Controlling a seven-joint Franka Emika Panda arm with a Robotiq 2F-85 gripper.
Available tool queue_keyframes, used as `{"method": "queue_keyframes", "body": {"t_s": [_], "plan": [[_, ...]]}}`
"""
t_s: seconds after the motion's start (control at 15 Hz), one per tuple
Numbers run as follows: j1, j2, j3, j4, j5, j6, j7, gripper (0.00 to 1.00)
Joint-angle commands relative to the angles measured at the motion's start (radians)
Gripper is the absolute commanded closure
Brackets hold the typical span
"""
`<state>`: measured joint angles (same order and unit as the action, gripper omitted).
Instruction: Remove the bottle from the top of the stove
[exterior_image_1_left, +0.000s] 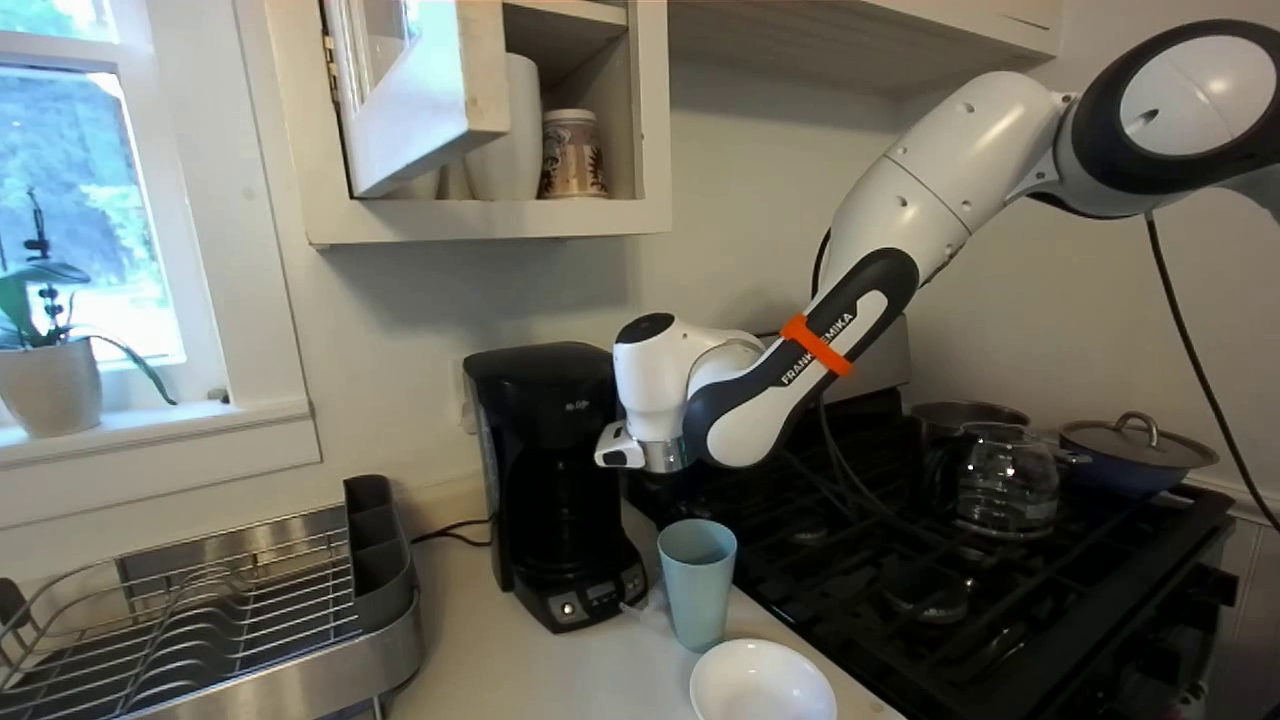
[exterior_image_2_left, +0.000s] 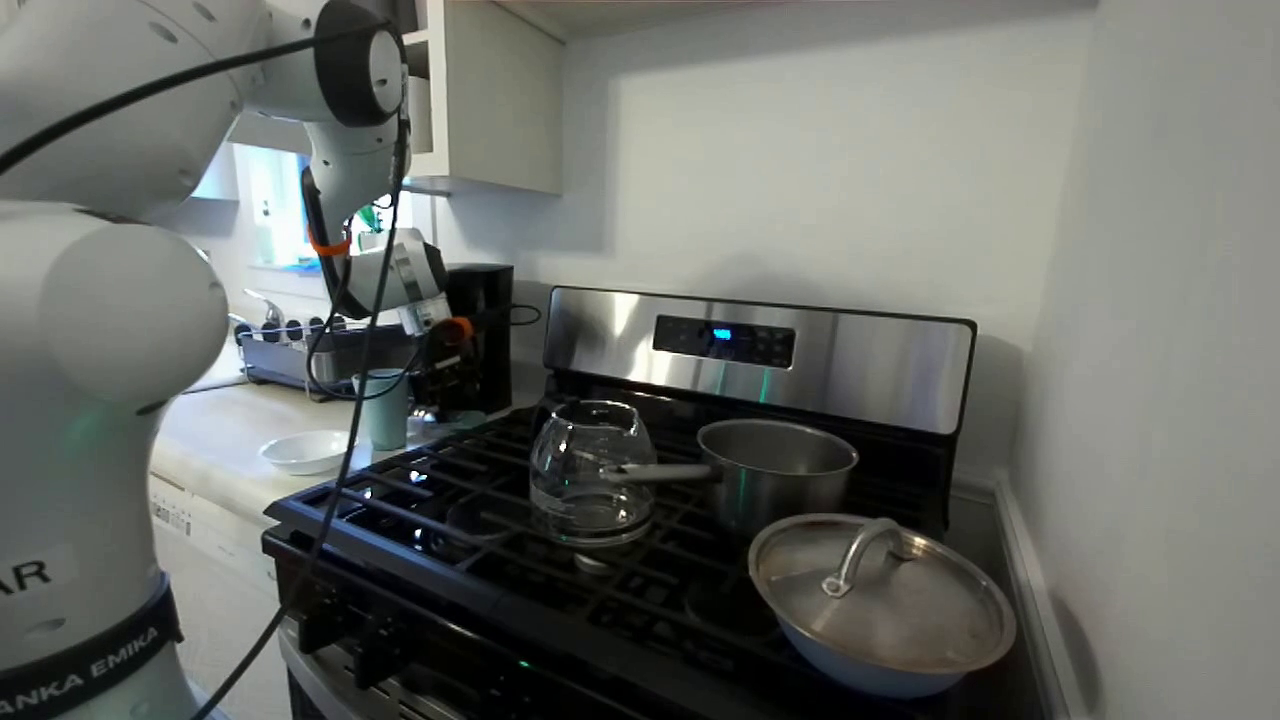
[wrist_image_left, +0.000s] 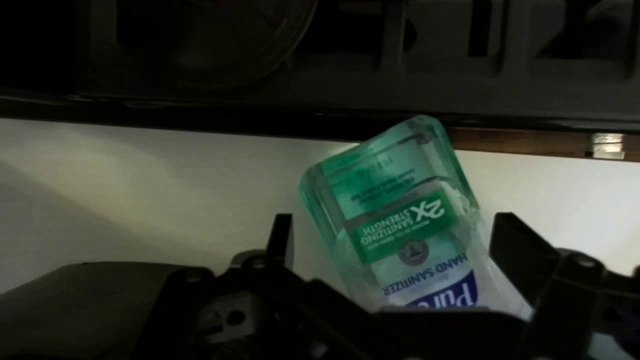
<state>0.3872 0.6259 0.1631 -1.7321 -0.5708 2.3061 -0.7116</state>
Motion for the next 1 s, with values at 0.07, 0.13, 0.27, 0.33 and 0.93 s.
{"method": "queue_keyframes", "body": {"t_s": [0.07, 0.13, 0.27, 0.33, 0.93], "plan": [[0.0, 0.027, 0.012, 0.029, -0.038, 0.007, 0.02, 0.0], [-0.002, 0.026, 0.015, 0.027, -0.037, 0.003, 0.011, 0.0], [-0.008, 0.022, 0.026, 0.022, -0.032, -0.001, -0.026, 0.0], [-0.013, 0.019, 0.032, 0.017, -0.03, -0.001, -0.051, 0.0], [-0.01, 0.038, 0.032, 0.011, -0.041, 0.011, -0.146, 0.0]]}}
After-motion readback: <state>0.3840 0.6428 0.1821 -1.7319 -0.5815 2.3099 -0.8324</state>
